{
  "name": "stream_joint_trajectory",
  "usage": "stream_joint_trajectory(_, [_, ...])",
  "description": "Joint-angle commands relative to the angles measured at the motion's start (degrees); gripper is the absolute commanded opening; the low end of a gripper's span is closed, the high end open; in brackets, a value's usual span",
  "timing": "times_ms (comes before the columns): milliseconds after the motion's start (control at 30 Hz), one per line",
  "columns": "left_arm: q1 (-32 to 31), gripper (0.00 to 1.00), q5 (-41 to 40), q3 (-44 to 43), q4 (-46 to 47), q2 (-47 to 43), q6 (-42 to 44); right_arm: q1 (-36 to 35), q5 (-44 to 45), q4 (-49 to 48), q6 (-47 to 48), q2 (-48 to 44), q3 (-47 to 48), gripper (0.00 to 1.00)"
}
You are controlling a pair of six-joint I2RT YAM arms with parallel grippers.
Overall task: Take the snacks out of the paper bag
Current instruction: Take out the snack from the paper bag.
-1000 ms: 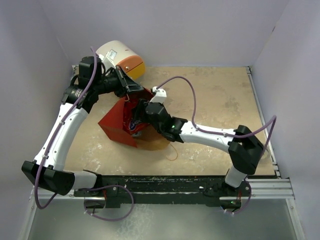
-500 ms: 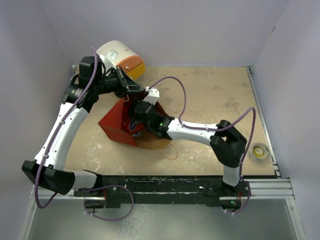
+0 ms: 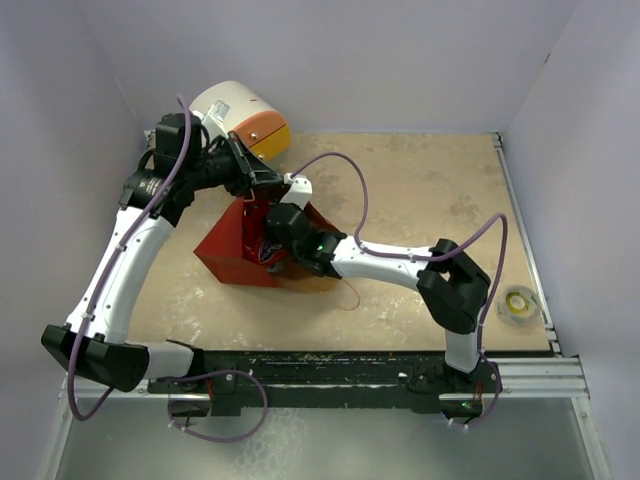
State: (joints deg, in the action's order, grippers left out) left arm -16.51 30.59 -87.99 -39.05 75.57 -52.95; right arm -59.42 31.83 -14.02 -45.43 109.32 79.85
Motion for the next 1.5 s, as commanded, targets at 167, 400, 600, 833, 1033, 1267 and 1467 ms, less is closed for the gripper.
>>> stream_joint_trajectory(167, [0.1,0.00,-3.5,-1.7,3.4,-5.1,0.3,-0.3,-7.9,0.3,3.8,-10.3,-2.6,0.00])
stream_joint_trajectory(400, [0.1,0.00,-7.3,-0.2,2.2,-7.7,0.9,-0.3,-8.9,1.5,4.0,-16.8,-5.4,0.00])
stream_joint_trajectory(600, [0.1,0.00,-5.7,2.6,4.5,-9.5,1.1,-0.3,-8.9,2.5,5.4,-20.8,-4.9,0.00])
stream_joint_trajectory(833, [0.1,0.00,-5.5,-0.3,3.1,-8.7,4.2,-0.3,-9.8,5.4,8.8,-19.7,1.4,0.00])
stream_joint_trajectory(1033, [0.2,0.00,-8.1,-3.6,-0.1,-8.3,7.4,-0.2,-8.2,8.3,13.9,-21.9,6.7,0.00])
stream_joint_trajectory(1267, [0.1,0.00,-8.6,-3.8,-0.9,-8.3,9.4,-0.2,-5.7,13.4,14.4,-25.3,9.3,0.00])
stream_joint_trajectory(1467, [0.1,0.00,-10.4,-5.4,-3.1,-7.3,11.5,0.0,-1.4,16.6,16.6,-29.6,10.6,0.00])
